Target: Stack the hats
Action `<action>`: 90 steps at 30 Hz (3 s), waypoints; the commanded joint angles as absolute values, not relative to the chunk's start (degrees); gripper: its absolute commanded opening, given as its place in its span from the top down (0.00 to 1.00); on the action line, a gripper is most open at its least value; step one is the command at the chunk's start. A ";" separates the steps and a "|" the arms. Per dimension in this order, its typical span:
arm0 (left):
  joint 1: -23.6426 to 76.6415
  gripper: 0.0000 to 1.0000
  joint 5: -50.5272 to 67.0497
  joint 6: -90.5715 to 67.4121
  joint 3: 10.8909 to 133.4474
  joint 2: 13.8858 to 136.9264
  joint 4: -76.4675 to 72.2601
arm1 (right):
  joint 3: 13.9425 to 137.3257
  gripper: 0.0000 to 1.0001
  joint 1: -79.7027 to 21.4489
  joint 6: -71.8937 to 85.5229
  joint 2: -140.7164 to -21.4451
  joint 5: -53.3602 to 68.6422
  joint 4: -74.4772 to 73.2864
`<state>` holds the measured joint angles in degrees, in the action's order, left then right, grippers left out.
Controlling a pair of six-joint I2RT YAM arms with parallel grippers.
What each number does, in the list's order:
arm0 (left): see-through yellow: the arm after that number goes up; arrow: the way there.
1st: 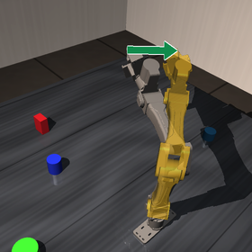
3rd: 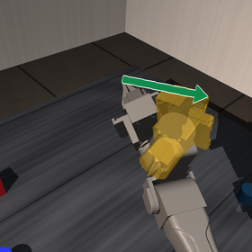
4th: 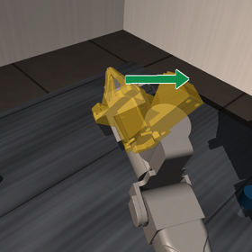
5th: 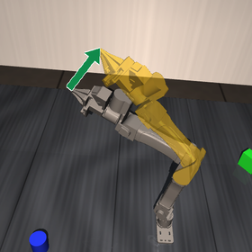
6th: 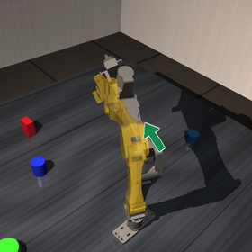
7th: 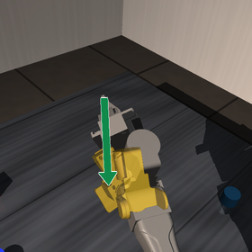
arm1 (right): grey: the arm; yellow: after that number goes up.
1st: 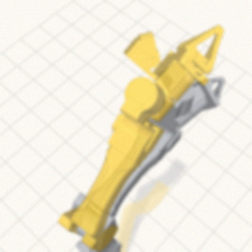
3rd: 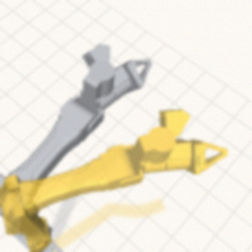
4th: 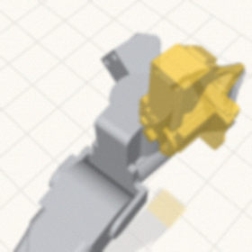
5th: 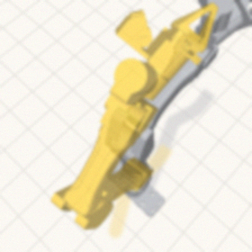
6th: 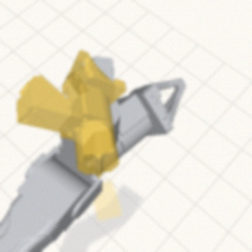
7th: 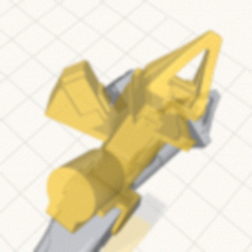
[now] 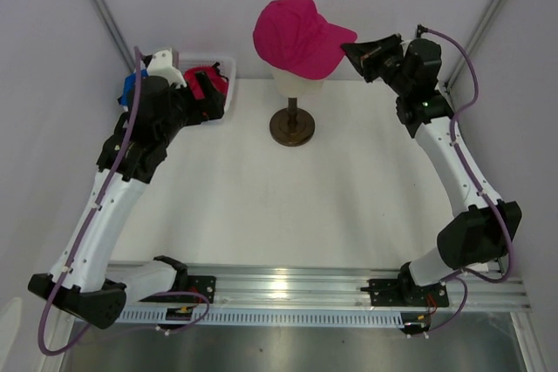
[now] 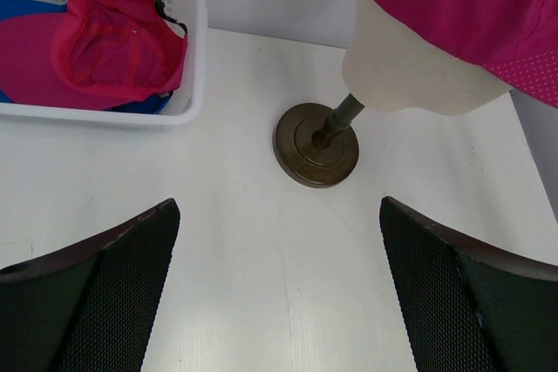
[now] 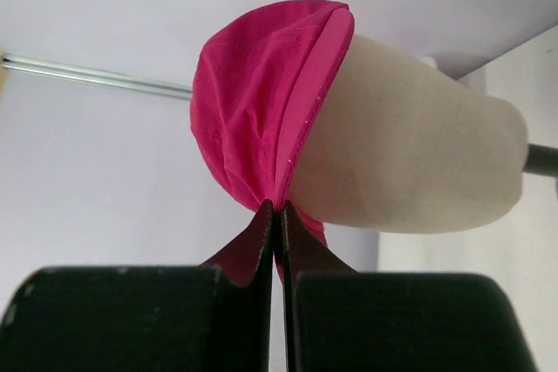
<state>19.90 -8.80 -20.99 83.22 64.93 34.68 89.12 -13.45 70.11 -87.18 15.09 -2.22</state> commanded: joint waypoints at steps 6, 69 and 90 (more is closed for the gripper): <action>19.34 0.01 -8.88 -22.24 82.00 64.34 31.99 | 91.67 1.00 -11.86 87.43 -90.52 22.06 7.11; -2.64 0.00 8.28 -24.79 90.24 85.23 26.10 | 58.39 0.01 -5.10 35.34 -61.89 32.70 -10.21; -9.05 0.01 -20.38 -1.42 123.13 122.51 29.53 | 50.80 0.01 -8.70 35.51 -60.64 22.60 -5.19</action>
